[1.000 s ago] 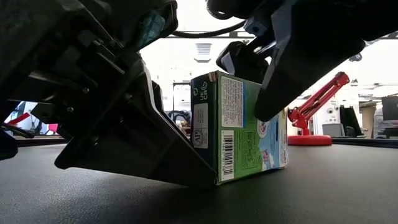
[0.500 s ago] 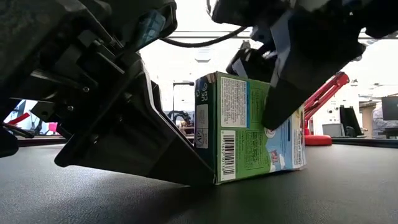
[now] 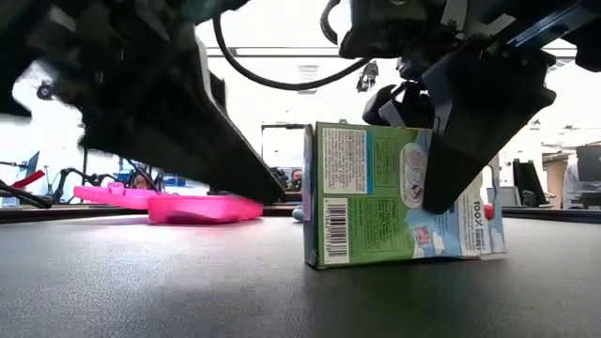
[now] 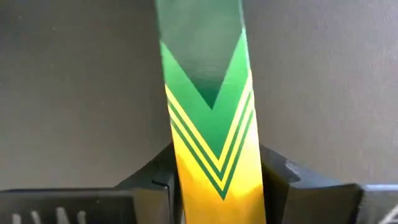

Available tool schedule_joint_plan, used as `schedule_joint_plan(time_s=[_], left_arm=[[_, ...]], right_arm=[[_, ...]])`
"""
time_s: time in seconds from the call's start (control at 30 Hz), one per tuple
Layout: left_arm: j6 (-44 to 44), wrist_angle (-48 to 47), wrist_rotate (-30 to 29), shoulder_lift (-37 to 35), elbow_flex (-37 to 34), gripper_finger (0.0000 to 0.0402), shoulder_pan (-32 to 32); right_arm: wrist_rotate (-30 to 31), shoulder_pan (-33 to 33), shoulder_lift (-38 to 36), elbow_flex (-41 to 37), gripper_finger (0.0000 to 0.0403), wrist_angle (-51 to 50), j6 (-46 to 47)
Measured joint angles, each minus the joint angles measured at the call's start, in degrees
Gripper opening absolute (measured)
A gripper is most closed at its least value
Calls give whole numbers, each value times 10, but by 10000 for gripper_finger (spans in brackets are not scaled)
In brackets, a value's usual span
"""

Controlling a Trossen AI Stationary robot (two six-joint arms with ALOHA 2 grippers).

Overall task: Pack school essentials
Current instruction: Put the yellow crayon box into the pink supply box

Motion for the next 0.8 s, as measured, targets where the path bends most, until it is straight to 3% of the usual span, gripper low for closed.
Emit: schedule_joint_plan(time_s=[0.17, 0.33, 0.5, 0.7, 0.8], left_arm=[[3, -69, -8, -52, 0, 164, 4], [2, -69, -19, -79, -16, 164, 7], [9, 18, -31, -92, -53, 164, 12], [76, 100, -45, -109, -83, 164, 28], [74, 112, -13, -102, -83, 164, 45]], right_arm=[[-3, -1, -8, -1, 117, -8, 13], [-3, -10, -31, -1, 116, -13, 16], [2, -19, -49, -1, 116, -20, 16], [2, -25, -50, -1, 116, -19, 17], [2, -27, -49, -1, 116, -18, 22]])
